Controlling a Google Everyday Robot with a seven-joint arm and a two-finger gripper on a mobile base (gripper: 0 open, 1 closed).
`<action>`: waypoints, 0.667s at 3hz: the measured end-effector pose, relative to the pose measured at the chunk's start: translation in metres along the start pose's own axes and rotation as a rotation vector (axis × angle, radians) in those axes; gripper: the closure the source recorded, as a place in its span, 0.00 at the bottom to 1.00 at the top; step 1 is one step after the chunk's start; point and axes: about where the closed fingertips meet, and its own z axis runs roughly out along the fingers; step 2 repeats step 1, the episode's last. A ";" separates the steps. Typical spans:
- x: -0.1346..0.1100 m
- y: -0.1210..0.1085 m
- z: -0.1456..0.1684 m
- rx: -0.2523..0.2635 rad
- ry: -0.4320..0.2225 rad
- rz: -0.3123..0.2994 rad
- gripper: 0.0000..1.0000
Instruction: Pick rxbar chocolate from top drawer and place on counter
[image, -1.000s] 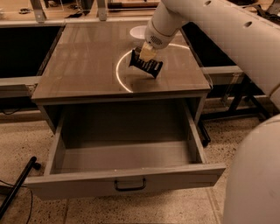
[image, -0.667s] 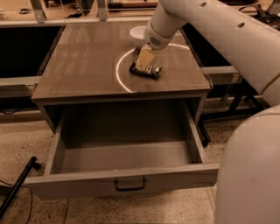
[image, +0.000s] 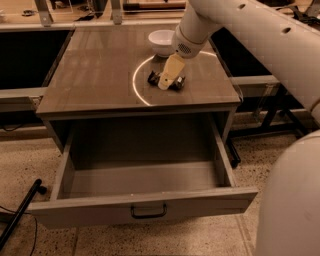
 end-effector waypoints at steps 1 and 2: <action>0.021 -0.002 -0.018 0.017 -0.005 0.026 0.00; 0.021 -0.002 -0.018 0.017 -0.005 0.026 0.00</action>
Offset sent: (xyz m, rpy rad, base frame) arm 0.0000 0.0000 0.0000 0.0000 0.0000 0.0000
